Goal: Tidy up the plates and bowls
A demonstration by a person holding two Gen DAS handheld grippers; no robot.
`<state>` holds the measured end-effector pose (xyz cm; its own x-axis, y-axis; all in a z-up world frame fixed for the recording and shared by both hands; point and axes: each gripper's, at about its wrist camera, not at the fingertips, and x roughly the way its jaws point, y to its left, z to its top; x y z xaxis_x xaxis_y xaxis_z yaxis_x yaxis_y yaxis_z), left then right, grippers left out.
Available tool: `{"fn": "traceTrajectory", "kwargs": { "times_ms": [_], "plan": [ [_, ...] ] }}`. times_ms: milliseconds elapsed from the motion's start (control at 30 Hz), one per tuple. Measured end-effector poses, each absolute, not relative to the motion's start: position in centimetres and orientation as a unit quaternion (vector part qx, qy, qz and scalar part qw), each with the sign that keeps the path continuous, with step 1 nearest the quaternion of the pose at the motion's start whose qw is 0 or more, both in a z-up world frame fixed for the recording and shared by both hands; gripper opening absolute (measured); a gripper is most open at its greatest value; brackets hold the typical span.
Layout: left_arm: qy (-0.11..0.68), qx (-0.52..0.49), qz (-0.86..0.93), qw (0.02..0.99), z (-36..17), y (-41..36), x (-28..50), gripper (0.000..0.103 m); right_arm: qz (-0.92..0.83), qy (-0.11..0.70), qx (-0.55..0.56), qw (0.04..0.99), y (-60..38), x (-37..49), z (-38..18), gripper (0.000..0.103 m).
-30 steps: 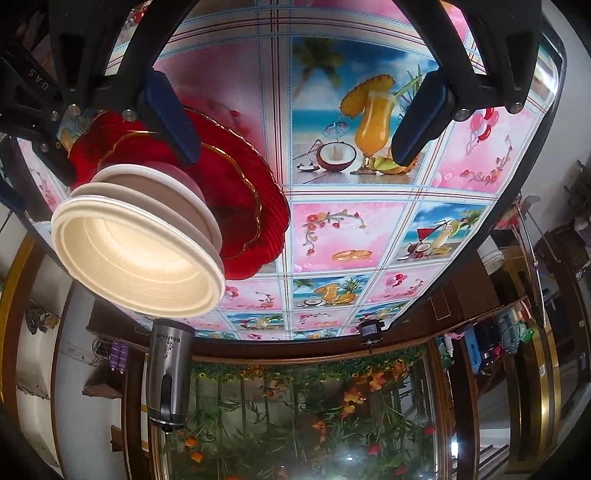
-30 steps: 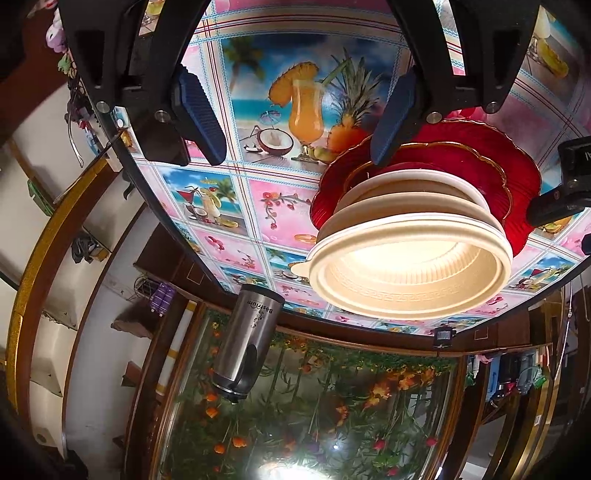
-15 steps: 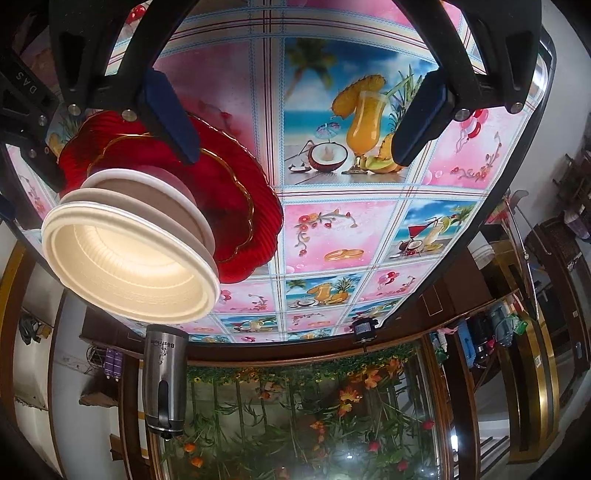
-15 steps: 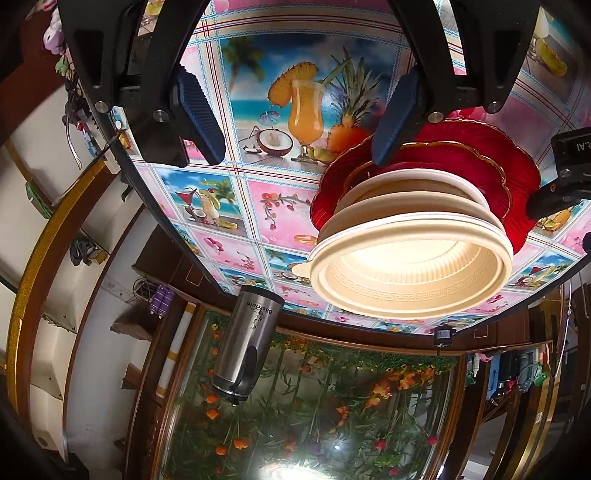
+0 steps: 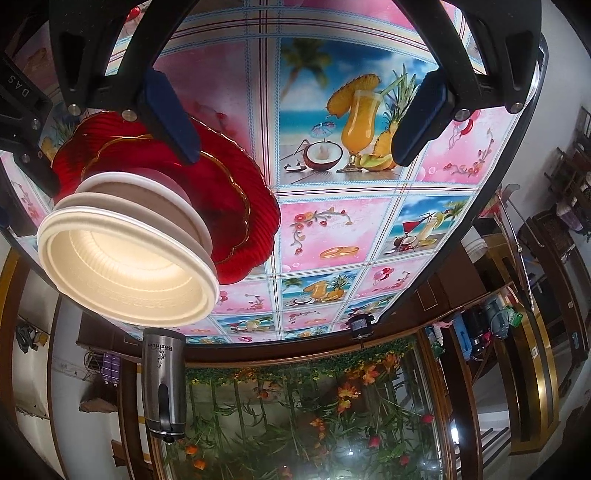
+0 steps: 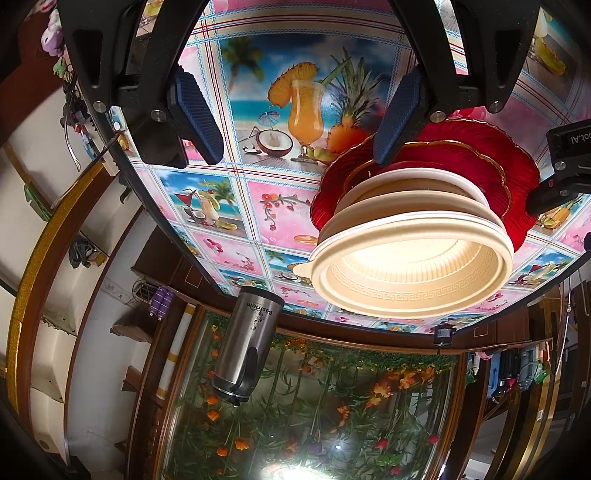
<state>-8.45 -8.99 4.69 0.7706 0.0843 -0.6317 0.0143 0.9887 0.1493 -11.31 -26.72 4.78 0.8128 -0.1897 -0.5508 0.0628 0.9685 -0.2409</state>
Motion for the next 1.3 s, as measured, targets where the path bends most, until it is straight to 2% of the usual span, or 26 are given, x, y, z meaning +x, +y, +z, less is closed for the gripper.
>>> {"fn": "traceTrajectory", "kwargs": {
  "times_ms": [1300],
  "plan": [
    [0.341, 0.074, 0.016, 0.937, 4.57, -8.92, -8.43, 0.103, -0.069, 0.298, -0.109, 0.946, -26.85, -11.25, 4.82, 0.087]
  ]
}}
